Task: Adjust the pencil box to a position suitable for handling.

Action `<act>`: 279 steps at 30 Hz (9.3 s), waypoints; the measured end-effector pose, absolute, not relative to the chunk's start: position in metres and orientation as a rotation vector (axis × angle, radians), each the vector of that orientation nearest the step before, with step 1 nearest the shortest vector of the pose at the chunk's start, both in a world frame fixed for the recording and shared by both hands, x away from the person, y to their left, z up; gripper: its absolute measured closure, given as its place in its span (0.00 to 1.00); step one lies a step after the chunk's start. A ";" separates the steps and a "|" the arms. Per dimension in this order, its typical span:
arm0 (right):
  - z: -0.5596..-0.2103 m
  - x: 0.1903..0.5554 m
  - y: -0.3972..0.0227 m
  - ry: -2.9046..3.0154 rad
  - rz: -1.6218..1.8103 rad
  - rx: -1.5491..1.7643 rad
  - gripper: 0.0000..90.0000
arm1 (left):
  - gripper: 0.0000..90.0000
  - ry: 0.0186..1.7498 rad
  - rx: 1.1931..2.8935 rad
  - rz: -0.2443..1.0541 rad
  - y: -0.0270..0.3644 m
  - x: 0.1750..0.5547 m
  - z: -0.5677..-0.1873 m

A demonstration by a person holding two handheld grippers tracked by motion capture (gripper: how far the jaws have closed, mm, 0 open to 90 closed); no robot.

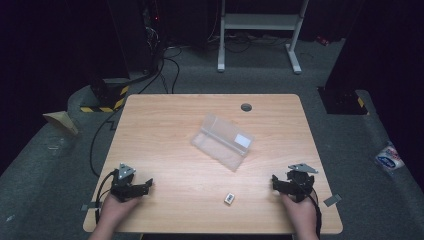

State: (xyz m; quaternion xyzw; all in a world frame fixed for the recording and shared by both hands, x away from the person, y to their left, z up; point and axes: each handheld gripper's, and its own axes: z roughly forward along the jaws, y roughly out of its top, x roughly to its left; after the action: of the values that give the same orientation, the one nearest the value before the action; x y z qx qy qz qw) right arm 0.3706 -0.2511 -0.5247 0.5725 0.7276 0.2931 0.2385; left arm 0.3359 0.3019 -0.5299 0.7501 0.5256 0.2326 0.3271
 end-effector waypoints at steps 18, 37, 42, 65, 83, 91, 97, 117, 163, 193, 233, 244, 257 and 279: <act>-0.525 0.371 -0.252 2.006 0.808 1.556 0.09 | 0.16 1.387 1.956 0.608 0.301 0.338 -0.530; -0.514 0.362 -0.238 1.989 0.928 1.477 0.31 | 0.16 1.391 1.957 0.618 0.301 0.338 -0.530; -0.508 0.361 -0.223 1.998 0.987 1.437 0.37 | 0.16 1.394 1.955 0.615 0.301 0.338 -0.530; -0.505 0.421 -0.131 2.065 1.023 1.452 0.49 | 0.16 1.390 1.956 0.614 0.301 0.338 -0.530; -0.515 0.426 -0.138 2.068 1.020 1.522 0.65 | 0.16 1.397 1.952 0.620 0.301 0.338 -0.530; -0.512 0.429 -0.147 2.060 0.978 1.511 0.68 | 0.16 1.393 1.959 0.621 0.301 0.338 -0.530; -0.510 0.433 -0.157 2.047 0.948 1.497 0.68 | 0.16 1.392 1.960 0.620 0.301 0.338 -0.530; -0.514 0.431 -0.158 2.090 0.962 1.526 0.83 | 0.16 1.388 1.960 0.620 0.301 0.338 -0.530; -0.518 0.411 -0.142 2.124 0.986 1.463 0.79 | 0.16 1.394 1.957 0.619 0.301 0.337 -0.530; -0.503 0.410 -0.147 2.105 1.028 1.398 0.71 | 0.17 1.392 1.957 0.620 0.301 0.338 -0.530; -0.515 0.336 -0.194 2.175 1.075 1.237 0.47 | 0.17 1.390 1.958 0.620 0.301 0.337 -0.530; -0.516 0.324 -0.180 2.246 1.099 1.180 0.44 | 0.16 1.386 1.964 0.619 0.301 0.338 -0.529; -0.517 0.314 -0.153 2.330 1.135 1.077 0.41 | 0.16 1.386 1.963 0.619 0.301 0.338 -0.530; -0.522 0.301 -0.123 2.442 1.138 0.951 0.51 | 0.16 1.389 1.958 0.617 0.301 0.338 -0.530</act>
State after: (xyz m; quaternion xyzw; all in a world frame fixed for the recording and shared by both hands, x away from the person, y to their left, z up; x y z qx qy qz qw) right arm 0.3012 -0.1232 -0.5215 0.3296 0.8461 0.3943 0.1415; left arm 0.3379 0.3010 -0.5298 0.7468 0.5298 0.2356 0.3256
